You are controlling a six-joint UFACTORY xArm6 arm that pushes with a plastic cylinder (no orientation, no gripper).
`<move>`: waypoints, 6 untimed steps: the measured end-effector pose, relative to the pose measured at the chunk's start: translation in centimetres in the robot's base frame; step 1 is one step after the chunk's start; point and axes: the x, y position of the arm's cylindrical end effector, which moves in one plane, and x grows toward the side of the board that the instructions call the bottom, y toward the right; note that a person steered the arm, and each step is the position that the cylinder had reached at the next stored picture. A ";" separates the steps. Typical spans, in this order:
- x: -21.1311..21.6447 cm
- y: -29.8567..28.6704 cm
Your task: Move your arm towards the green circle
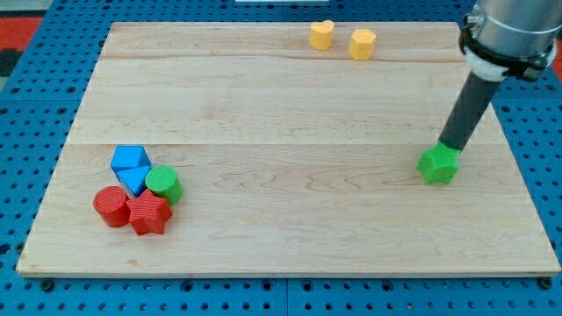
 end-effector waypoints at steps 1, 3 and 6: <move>1.4 -0.6; -0.9 -13.4; -1.1 -30.1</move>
